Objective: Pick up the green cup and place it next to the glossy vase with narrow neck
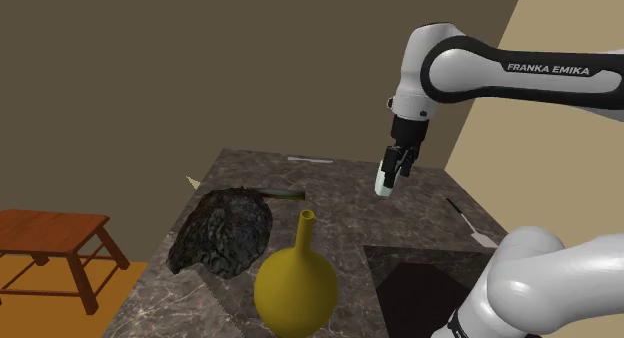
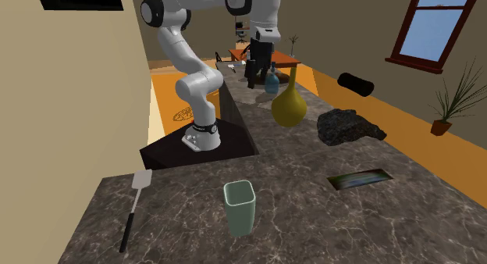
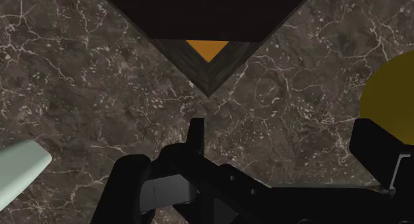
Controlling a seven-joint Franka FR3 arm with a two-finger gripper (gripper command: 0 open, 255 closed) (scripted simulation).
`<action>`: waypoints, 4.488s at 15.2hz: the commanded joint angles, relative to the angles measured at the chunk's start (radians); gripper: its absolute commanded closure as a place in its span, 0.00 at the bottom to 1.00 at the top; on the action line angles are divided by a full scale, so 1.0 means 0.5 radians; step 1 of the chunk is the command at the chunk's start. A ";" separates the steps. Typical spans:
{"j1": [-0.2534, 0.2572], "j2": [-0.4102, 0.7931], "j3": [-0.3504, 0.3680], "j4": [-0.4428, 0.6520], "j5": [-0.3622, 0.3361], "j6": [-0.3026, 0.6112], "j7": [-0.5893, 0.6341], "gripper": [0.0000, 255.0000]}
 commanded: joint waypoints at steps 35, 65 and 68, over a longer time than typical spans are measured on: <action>-0.337 1.700 -0.867 0.826 -0.041 1.009 -1.300 0.00; -0.333 1.642 -0.869 0.910 -0.068 0.872 -1.285 1.00; -0.331 1.616 -0.868 0.964 -0.079 0.795 -1.278 1.00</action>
